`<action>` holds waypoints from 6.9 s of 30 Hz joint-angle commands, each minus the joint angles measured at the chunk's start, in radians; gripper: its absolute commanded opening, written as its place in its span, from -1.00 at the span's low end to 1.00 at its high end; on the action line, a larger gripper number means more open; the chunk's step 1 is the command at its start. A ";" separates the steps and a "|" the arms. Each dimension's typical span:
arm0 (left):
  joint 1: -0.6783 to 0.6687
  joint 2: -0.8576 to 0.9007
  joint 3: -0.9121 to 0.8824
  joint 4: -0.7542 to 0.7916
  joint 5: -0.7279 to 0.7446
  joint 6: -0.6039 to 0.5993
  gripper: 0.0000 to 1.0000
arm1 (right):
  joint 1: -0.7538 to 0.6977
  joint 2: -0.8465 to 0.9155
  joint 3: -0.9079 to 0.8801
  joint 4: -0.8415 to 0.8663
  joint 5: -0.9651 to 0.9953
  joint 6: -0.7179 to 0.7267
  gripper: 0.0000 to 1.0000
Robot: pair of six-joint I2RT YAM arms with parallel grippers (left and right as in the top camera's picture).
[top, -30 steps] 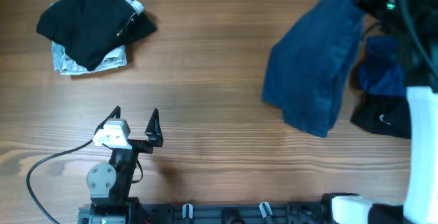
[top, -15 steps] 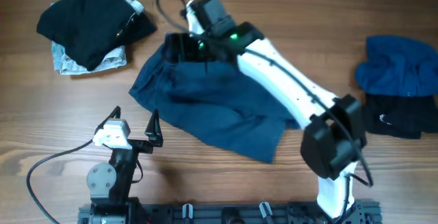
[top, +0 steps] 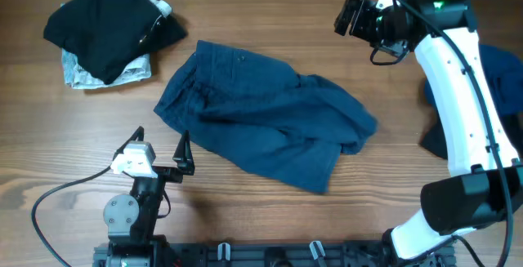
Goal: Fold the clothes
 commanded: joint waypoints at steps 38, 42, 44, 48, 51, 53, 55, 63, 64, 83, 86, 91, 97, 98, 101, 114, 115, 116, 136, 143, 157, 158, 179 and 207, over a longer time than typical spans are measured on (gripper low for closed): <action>-0.006 1.494 0.571 0.099 0.328 -0.906 0.99 | -0.001 0.003 -0.186 0.043 -0.029 0.010 1.00; -0.006 1.494 0.580 0.155 0.343 -0.906 0.62 | -0.001 0.003 -0.186 0.029 -0.029 0.009 1.00; -0.006 1.494 0.584 0.155 0.346 -0.906 0.55 | -0.001 0.003 -0.186 0.029 -0.029 0.010 1.00; -0.006 1.494 0.584 0.155 0.316 -0.906 -0.14 | -0.001 0.003 -0.186 0.028 -0.029 0.010 1.00; -0.006 1.494 0.584 0.157 0.305 -0.895 -0.92 | -0.001 0.003 -0.186 0.024 -0.029 0.011 0.99; -0.006 1.478 0.600 0.159 0.328 -0.893 -0.92 | -0.001 0.003 -0.186 0.013 -0.029 0.040 0.99; -0.006 1.436 0.655 0.121 0.383 -0.836 -0.93 | -0.001 -0.001 -0.183 0.000 -0.029 0.039 0.99; 0.060 1.334 0.926 -0.333 0.260 -0.728 -0.92 | -0.002 -0.179 -0.177 -0.146 -0.046 0.073 0.99; 0.081 1.335 0.926 -0.362 0.253 -0.711 -0.92 | 0.001 -0.180 -0.177 -0.175 -0.080 0.072 1.00; 0.132 1.335 0.926 -0.431 0.249 -0.658 -0.92 | -0.027 -0.173 -0.843 0.336 -0.378 0.007 0.99; 0.132 1.335 0.926 -0.431 0.249 -0.658 -0.91 | -0.026 -0.163 -0.908 0.437 -0.451 0.011 0.99; 0.132 1.335 0.926 -0.431 0.249 -0.657 -0.92 | -0.027 -0.163 -0.924 0.531 -0.457 0.014 -0.12; 0.132 1.335 0.926 -0.419 0.249 -0.658 -0.92 | -0.026 -0.224 -0.872 0.525 -0.465 0.035 -0.91; 0.132 1.335 0.926 -0.419 0.249 -0.657 -0.92 | -0.026 -0.269 -0.859 0.497 -0.480 0.029 -0.91; 0.156 1.335 0.926 -0.420 0.249 -0.658 -0.92 | -0.022 -0.387 -0.858 0.397 -0.630 0.004 -0.91; 0.289 1.335 0.926 -0.439 0.223 -0.657 -0.92 | 0.525 -0.512 -0.946 0.477 -0.744 0.398 -0.90; 0.289 1.335 0.926 -0.441 0.222 -0.657 -0.92 | 0.587 -0.482 -0.951 0.551 -0.743 0.421 -0.90; 0.289 1.335 0.926 -0.444 0.216 -0.657 -0.92 | 0.645 -0.436 -0.951 0.618 -0.747 0.439 -0.80; 0.372 1.335 0.926 -0.486 0.122 -0.631 -0.86 | 0.515 -0.140 -0.951 0.681 -0.489 0.290 -0.56; 0.389 1.335 0.926 -0.490 0.121 -0.631 -0.86 | 0.514 0.064 -0.951 0.805 -0.684 0.384 -0.69; 0.389 1.335 0.926 -0.509 0.114 -0.631 -0.92 | 0.436 0.084 -0.777 0.425 -0.493 0.186 -0.91; 0.389 1.335 0.926 -0.510 0.114 -0.631 -0.92 | 0.457 0.084 -0.777 0.426 -0.491 0.190 -0.91; 0.388 1.335 0.926 -0.532 0.122 -0.631 -0.92 | 0.643 0.111 -0.624 0.260 -0.249 -0.304 -0.70; -0.079 1.490 0.923 -0.529 0.153 -0.771 -0.82 | -0.042 0.229 -0.584 0.332 0.060 -0.158 -0.91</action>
